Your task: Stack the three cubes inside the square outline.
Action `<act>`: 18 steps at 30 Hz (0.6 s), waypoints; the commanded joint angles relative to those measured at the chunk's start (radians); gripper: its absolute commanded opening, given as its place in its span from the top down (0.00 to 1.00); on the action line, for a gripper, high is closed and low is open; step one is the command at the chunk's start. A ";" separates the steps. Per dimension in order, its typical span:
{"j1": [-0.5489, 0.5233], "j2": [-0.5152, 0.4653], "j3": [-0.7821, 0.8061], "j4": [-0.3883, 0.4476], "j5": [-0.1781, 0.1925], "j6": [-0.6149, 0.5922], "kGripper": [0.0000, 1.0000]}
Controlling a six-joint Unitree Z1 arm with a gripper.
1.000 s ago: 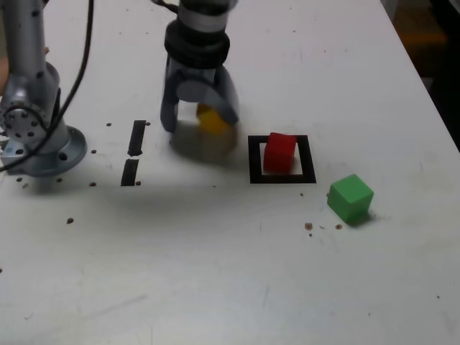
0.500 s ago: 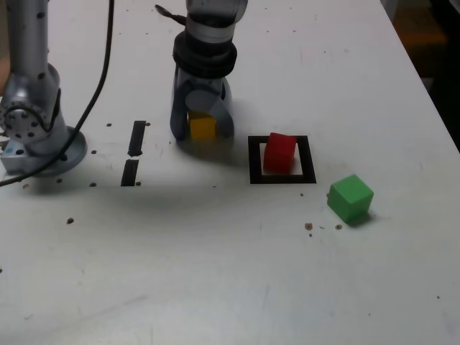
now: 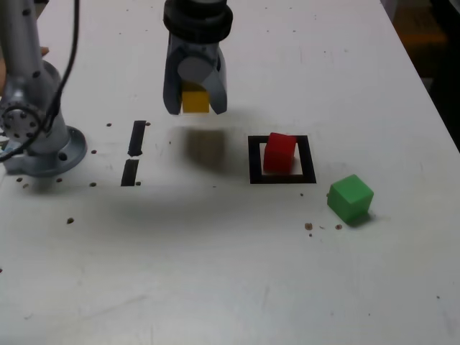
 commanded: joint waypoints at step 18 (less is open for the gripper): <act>-0.241 0.269 -0.564 0.224 0.065 -0.038 0.72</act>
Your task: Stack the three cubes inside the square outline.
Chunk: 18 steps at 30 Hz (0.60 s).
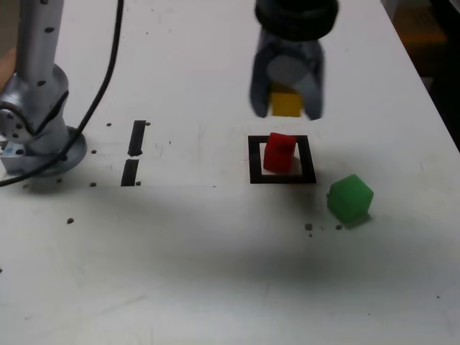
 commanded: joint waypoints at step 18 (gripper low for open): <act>0.016 0.066 0.111 -0.110 -0.025 0.025 0.72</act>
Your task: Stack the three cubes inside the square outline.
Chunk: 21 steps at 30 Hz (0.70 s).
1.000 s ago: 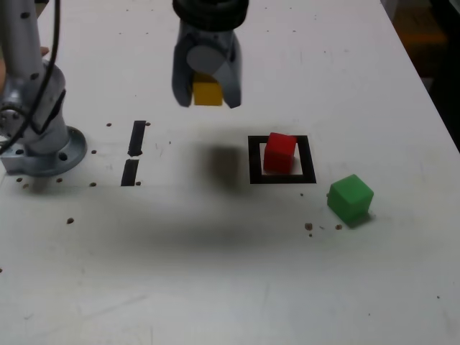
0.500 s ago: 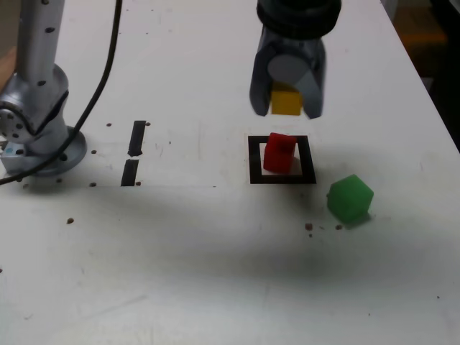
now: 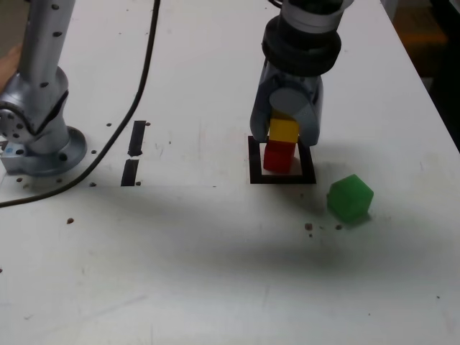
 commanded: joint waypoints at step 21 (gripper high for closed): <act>0.014 0.023 0.040 -0.048 -0.013 0.002 0.69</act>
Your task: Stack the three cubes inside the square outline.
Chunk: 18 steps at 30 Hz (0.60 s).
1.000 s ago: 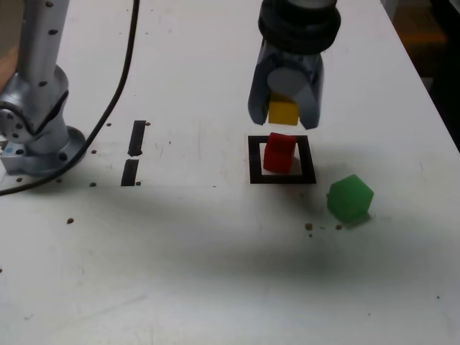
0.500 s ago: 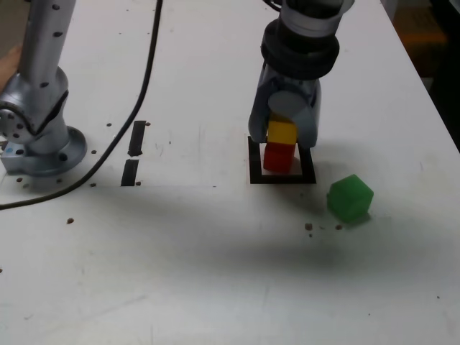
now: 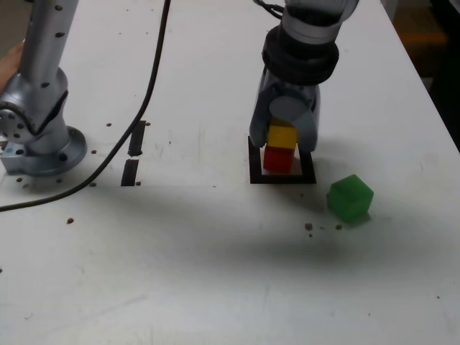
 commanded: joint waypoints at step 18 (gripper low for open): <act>0.000 0.007 0.004 0.013 -0.015 0.009 0.35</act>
